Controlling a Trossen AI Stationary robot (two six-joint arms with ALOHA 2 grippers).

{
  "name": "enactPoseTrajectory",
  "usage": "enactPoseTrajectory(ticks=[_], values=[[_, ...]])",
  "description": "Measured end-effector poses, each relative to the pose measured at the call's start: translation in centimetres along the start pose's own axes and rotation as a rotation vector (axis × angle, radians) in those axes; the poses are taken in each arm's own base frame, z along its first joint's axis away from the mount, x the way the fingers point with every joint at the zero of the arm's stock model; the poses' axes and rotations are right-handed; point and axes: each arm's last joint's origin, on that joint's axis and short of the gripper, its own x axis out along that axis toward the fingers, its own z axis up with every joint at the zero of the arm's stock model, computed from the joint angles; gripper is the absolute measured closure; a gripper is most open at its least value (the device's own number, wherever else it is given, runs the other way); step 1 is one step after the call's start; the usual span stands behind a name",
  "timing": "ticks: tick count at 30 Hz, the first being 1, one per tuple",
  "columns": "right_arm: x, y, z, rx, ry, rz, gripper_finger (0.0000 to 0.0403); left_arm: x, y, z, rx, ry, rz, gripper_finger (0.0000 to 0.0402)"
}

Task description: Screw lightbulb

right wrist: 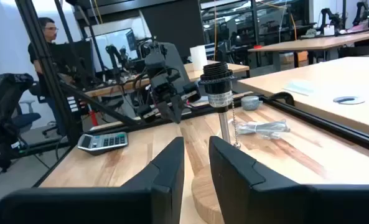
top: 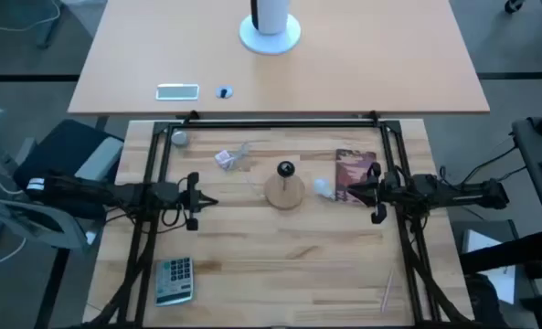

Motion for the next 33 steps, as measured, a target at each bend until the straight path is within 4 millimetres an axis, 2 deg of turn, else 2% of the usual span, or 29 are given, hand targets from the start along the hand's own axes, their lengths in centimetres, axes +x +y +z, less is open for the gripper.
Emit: enactPoseTrajectory(ticks=[17, 33], values=[[0.00, 0.00, 0.00, 0.000, 0.000, 0.000, 0.0359, 0.00, 0.00, 0.00, 0.000, 0.000, 0.000, 0.0401], [0.00, 0.00, 0.00, 0.000, 0.000, 0.000, 0.0336, 0.00, 0.00, 0.00, 0.000, 0.000, 0.000, 0.0401]])
